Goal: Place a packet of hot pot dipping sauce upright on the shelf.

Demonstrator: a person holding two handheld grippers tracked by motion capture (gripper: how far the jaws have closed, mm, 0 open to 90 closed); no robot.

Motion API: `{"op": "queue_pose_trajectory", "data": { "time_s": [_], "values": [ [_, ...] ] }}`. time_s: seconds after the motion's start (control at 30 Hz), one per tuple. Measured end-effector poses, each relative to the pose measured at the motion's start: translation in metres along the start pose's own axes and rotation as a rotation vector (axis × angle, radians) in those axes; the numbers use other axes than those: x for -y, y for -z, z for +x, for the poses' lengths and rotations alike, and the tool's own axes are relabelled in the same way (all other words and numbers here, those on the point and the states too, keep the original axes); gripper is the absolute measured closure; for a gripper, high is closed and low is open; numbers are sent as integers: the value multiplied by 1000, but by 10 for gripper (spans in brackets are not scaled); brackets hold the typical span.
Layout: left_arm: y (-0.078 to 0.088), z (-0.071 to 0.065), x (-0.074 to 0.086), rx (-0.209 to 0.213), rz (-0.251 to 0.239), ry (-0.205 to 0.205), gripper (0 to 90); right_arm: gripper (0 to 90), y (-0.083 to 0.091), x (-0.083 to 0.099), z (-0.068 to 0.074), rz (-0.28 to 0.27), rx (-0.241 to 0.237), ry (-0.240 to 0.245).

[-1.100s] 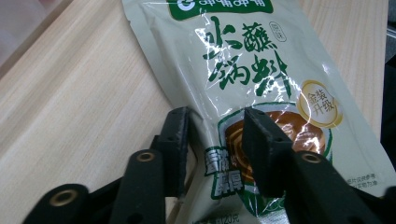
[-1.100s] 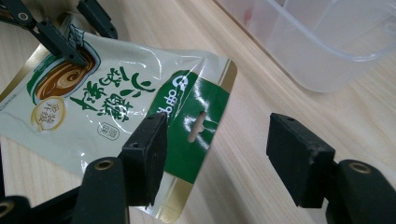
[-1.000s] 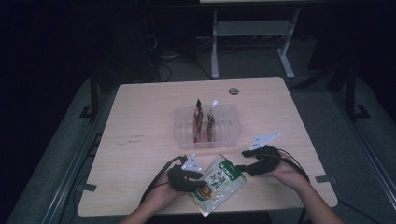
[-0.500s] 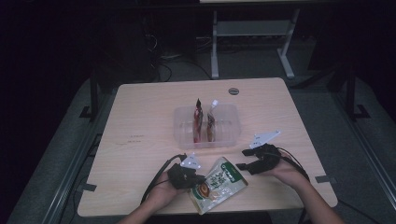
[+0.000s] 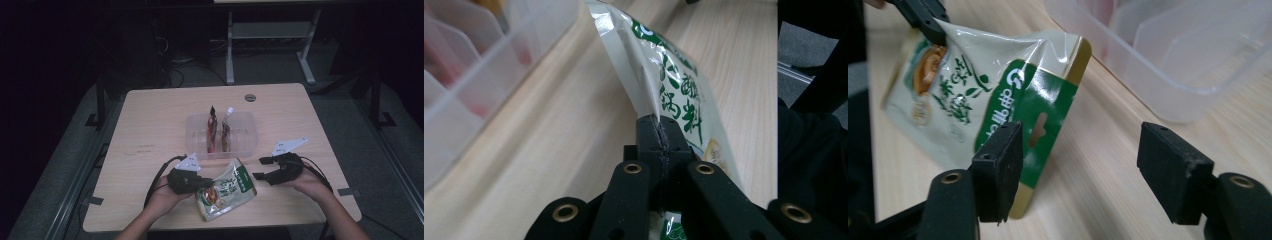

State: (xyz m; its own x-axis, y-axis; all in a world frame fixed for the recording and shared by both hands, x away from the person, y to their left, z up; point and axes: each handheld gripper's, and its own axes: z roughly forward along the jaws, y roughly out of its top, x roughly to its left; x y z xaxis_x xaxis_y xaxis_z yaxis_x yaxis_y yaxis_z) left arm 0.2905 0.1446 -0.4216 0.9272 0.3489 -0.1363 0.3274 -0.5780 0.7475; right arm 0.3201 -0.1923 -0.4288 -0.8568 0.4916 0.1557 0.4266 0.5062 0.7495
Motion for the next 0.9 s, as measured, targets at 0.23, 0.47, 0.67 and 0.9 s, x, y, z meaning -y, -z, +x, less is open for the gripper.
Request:
{"op": "queue_pose_trajectory", "data": {
  "time_s": [0.23,0.47,0.67,0.9],
  "values": [
    [16,1,-3,-2,-59,-19,900,304,2,-5,2,-57,-89,-28],
    [30,-3,-8,15,-113,-39,900,251,-8,-13,9,-68,-167,-9],
    [32,-9,-12,37,-130,-64,900,240,-16,-20,14,-87,-236,0],
    [30,-12,-14,48,-134,-71,900,366,-23,-21,15,-72,-308,-3]
  ]
}}
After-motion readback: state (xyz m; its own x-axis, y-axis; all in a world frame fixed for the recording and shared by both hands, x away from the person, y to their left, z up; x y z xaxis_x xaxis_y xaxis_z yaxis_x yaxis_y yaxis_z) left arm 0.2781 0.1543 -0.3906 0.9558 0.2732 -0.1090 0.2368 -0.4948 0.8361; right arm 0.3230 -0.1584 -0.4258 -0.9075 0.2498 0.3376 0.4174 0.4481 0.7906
